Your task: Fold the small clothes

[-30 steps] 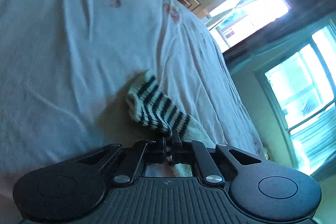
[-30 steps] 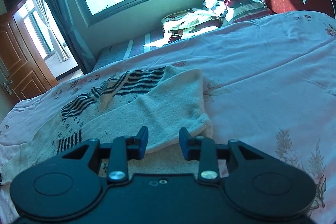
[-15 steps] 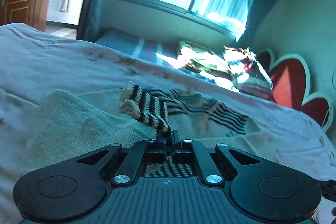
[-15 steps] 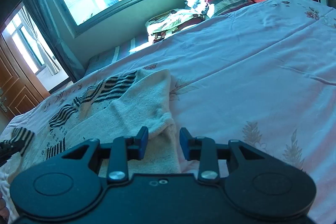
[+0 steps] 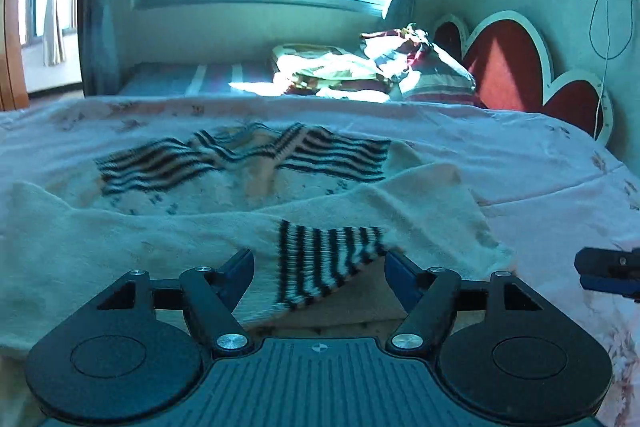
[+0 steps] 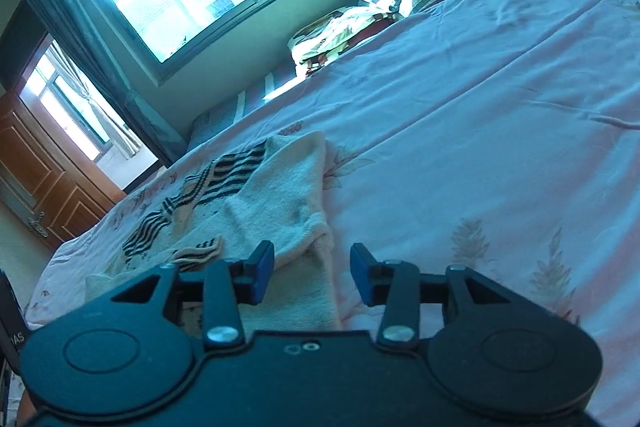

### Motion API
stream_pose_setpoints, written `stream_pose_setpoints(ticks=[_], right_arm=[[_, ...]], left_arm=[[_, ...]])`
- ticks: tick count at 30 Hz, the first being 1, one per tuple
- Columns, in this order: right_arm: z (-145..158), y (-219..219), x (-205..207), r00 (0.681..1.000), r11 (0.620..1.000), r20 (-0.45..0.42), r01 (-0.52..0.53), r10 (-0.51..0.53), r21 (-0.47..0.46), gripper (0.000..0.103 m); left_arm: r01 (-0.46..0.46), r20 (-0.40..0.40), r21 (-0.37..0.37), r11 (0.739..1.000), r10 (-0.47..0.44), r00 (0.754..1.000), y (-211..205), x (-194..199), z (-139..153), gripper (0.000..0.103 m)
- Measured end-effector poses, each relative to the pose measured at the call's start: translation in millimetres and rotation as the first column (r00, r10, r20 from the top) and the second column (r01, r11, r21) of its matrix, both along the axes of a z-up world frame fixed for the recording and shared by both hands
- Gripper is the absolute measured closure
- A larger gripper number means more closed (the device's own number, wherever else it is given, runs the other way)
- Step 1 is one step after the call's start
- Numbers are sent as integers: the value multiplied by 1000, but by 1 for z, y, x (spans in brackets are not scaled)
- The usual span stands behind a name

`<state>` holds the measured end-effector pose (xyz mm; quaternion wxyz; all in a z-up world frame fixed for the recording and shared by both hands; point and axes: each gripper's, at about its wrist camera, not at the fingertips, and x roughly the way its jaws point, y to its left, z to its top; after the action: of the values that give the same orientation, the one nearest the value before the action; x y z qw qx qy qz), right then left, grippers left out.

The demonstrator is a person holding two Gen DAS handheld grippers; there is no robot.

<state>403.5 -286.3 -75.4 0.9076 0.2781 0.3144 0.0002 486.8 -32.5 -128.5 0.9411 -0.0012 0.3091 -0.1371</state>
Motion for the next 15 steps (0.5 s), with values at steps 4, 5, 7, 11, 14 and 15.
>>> stream_pose_setpoints(ticks=[4, 5, 7, 11, 14, 15], right_arm=[[-6, 30, 26, 996, 991, -1, -86, 87, 99, 61], [-8, 38, 34, 994, 986, -7, -103, 105, 129, 61], [-15, 52, 49, 991, 977, -19, -124, 129, 174, 60], [-30, 74, 75, 989, 967, -59, -123, 139, 221, 58], [-36, 83, 87, 988, 969, -86, -109, 131, 223, 63], [-36, 87, 90, 987, 973, -97, -107, 129, 202, 65]], left_arm=[[-129, 10, 31, 991, 129, 992, 65, -21, 5, 31], [-173, 13, 53, 984, 172, 985, 85, -25, 1, 31], [-231, 9, 92, 969, 231, 973, 120, -36, -5, 31], [-276, -59, 96, 956, 282, 958, 165, -37, -21, 45], [-265, -57, 102, 959, 272, 961, 172, -30, -29, 46], [-267, -53, 95, 959, 273, 961, 175, -28, -31, 46]])
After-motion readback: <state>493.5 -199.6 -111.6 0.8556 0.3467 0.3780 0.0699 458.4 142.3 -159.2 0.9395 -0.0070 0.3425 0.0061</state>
